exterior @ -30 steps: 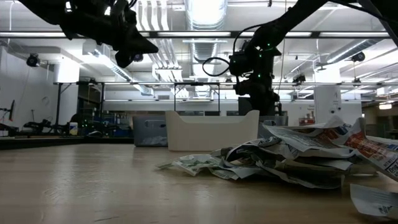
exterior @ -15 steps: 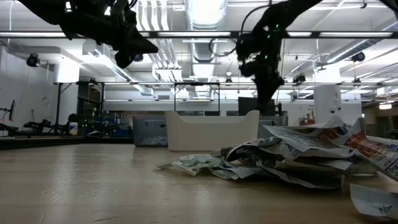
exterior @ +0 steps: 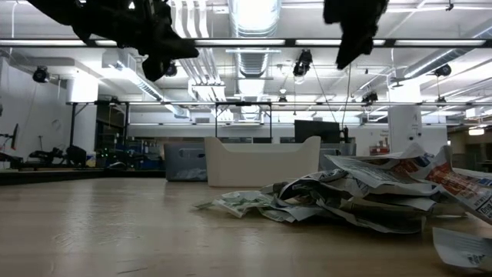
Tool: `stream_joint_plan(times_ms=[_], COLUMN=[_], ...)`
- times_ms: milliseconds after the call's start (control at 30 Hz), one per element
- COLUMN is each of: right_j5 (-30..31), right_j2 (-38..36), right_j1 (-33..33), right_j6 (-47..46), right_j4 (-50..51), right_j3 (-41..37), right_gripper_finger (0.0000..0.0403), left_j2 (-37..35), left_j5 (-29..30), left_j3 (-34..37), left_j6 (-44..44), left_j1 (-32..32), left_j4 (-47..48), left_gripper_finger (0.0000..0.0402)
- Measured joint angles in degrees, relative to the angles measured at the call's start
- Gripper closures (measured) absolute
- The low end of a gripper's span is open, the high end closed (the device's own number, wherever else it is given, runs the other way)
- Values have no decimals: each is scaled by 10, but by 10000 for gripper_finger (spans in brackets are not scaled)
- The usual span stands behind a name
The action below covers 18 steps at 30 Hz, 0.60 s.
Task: Pick & Place First Aid Supplies
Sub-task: Put the white fingertip band aid into the left black bin
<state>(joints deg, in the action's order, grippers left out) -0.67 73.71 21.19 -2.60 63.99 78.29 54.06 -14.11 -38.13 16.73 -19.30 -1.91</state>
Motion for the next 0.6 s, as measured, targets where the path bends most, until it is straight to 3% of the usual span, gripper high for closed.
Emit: stream_joint_plan(times_ms=[300,600], right_j5=[-13,-16], right_j2=[-87,-101], right_j1=[-152,-277], right_j6=[-36,-80], right_j4=[-23,-163], right_j3=[-94,-196], right_gripper_finger=[287,294], left_j2=[1,28], left_j5=[90,168], left_j3=[0,0], left_j6=[53,80], left_j1=[96,213], left_j4=[0,-1], left_gripper_finger=[401,401])
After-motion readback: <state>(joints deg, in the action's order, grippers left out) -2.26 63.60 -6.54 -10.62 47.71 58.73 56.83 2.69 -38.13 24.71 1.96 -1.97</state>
